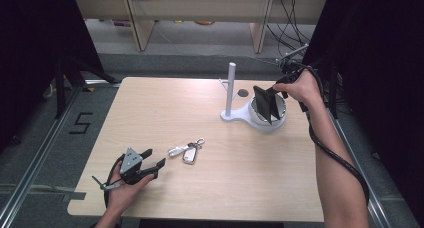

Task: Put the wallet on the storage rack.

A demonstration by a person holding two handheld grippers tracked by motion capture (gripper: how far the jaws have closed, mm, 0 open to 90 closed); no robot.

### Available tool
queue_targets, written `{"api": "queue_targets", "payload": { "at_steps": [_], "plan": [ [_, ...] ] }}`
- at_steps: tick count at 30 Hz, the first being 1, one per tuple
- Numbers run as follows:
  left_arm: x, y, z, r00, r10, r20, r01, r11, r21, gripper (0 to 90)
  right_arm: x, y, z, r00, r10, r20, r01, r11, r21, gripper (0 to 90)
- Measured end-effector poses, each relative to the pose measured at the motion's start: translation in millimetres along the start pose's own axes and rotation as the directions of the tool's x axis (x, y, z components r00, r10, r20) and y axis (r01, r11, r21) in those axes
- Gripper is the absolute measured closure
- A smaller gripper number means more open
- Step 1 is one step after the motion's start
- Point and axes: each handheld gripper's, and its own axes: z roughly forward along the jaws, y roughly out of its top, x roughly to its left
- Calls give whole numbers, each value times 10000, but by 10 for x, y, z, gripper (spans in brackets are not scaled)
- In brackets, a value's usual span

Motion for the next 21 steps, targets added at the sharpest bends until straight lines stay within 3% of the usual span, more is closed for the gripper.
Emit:
{"api": "queue_targets", "payload": {
  "at_steps": [2,6,7,8,15,21],
  "plan": [
    [0,0,-1,10000,15,-4,-15,10000,24,358,-14,3,3,9993,-239,294,246,9995,-205,792],
    [0,0,-1,10000,31,1,-31,10000,21,357,-10,12,18,9950,-27,997,56,9996,-292,779],
    [1,0,-1,10000,27,0,-27,10000,23,357,-29,12,25,9939,-355,1047,402,9983,-430,777],
    [0,0,-1,10000,17,1,-17,10000,21,357,-25,11,27,9933,-283,1120,334,9985,-442,773],
    [1,0,-2,10000,45,7,-45,10000,21,357,-52,-19,36,9807,-912,1732,1052,9917,-734,665],
    [-3,1,-3,10000,56,-27,-56,10000,45,357,-46,-82,-23,9717,-874,2193,1079,9907,-831,600]
  ]
}}
